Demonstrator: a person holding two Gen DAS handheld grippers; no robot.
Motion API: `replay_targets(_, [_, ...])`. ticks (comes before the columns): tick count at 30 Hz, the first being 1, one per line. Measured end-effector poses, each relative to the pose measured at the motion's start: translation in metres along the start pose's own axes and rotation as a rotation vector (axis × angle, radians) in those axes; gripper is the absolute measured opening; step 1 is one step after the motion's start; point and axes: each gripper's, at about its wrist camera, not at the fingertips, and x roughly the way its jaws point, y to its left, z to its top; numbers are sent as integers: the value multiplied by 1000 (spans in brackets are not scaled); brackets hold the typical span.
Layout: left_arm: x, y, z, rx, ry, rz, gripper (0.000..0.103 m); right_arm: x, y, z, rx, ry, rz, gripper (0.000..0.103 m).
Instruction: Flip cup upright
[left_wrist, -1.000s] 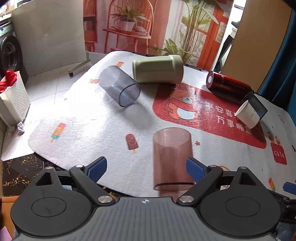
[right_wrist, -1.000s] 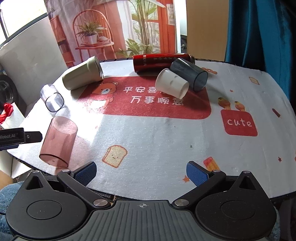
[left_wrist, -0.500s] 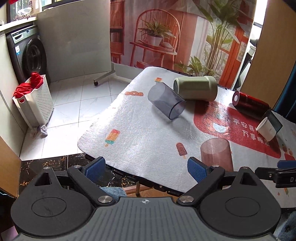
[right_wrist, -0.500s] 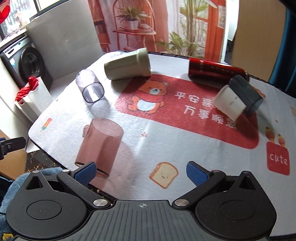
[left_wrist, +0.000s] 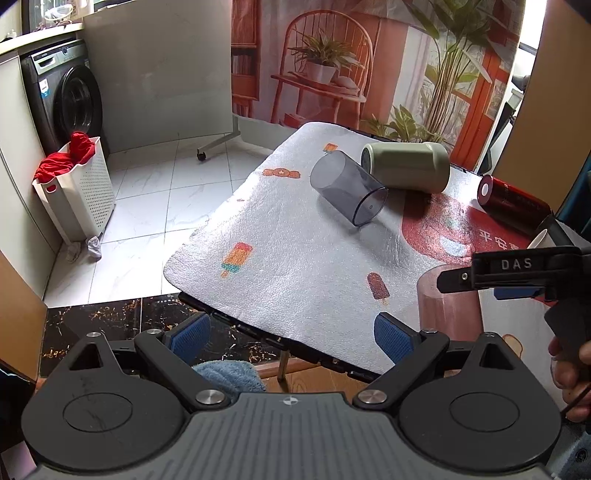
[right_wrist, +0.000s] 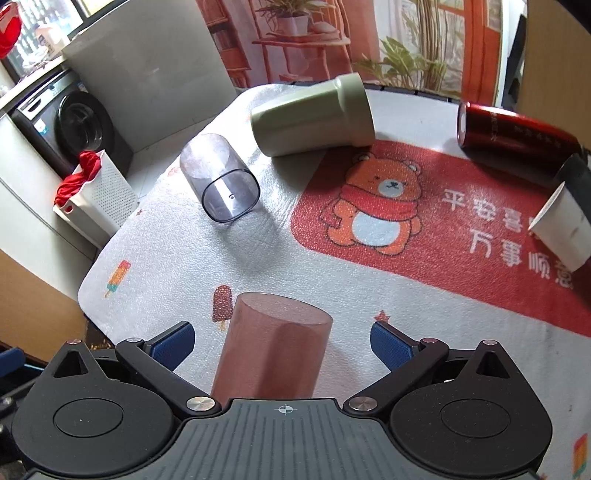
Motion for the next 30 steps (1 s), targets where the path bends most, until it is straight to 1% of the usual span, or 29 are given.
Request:
replay_targets(1, [1,1,-2,2,5,-2,97,5,-3,1,20,14,8,98])
replay_targets(3, [3,1,-4,5,15,0,97,15,-7,1,53,39,17,98])
replay_targets(8, [7,0,-7,7,31,2,97,29,-10,-1,72,61,19,92])
replay_targets(14, [9,-1,-10,5,40,7,97,38,-10,2,89,78,31,78])
replay_targets(16, [9,-1,-10,-1,41,12,97,39,-10,2,92,76,47,69])
replay_targets(24, [6,-1,-11,-32,31,18,97,23,-14,-5,101,36,89,68])
replay_targets(30, [4,-8,-14,-32,27,14,97,4,-29,-15,86,-13,64,67])
